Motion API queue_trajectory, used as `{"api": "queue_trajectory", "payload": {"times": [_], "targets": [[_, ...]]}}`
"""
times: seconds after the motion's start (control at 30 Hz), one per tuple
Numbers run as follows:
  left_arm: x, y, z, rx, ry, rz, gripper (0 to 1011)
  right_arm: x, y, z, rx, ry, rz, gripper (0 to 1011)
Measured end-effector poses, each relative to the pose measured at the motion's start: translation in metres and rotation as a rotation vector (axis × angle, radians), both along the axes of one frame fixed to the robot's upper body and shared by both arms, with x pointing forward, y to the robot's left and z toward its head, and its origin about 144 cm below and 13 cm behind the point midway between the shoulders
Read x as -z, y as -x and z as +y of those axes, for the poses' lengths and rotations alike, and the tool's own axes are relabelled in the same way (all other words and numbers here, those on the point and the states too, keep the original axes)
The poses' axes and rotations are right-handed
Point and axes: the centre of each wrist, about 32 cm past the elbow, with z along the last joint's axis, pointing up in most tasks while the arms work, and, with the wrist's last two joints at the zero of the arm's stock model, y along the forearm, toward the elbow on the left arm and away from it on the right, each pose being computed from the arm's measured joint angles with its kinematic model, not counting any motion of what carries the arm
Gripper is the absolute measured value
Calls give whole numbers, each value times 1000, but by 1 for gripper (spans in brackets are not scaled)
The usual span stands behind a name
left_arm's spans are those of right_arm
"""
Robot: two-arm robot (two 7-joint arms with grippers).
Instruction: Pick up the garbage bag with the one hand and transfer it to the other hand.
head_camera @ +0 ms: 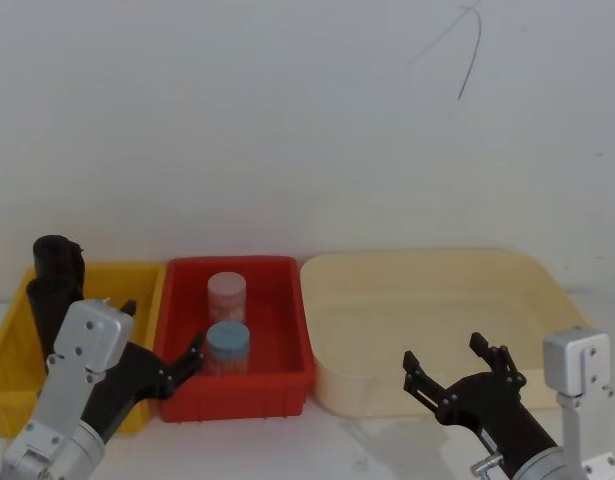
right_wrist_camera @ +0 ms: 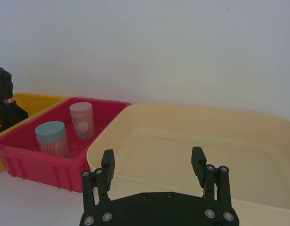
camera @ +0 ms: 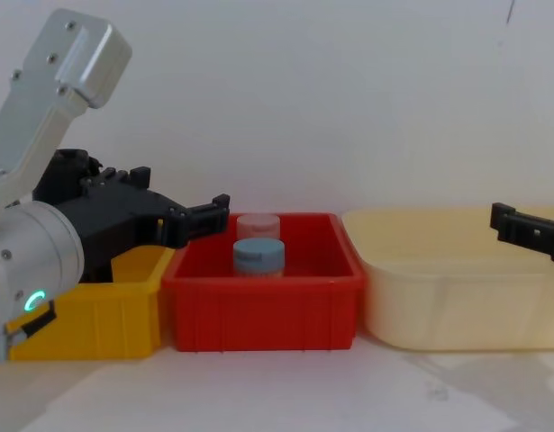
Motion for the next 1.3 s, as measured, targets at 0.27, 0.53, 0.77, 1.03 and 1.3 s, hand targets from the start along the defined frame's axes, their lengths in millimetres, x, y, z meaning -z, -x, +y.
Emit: {"api": "queue_trajectory", "payload": {"times": [0.27,0.53,0.77,1.03,1.3], "targets": [[0,0,0,0,0,0,1001,0,0,0,0,0,0,1001],[0,0,0,0,0,0,1001,0,0,0,0,0,0,1001],[0,0,0,0,0,0,1001,0,0,0,0,0,0,1001],[0,0,0,0,0,0,1001,0,0,0,0,0,0,1001],[-2,-1,0,2,-1,0,1001,0,0,0,0,-1,0,1001]]}}
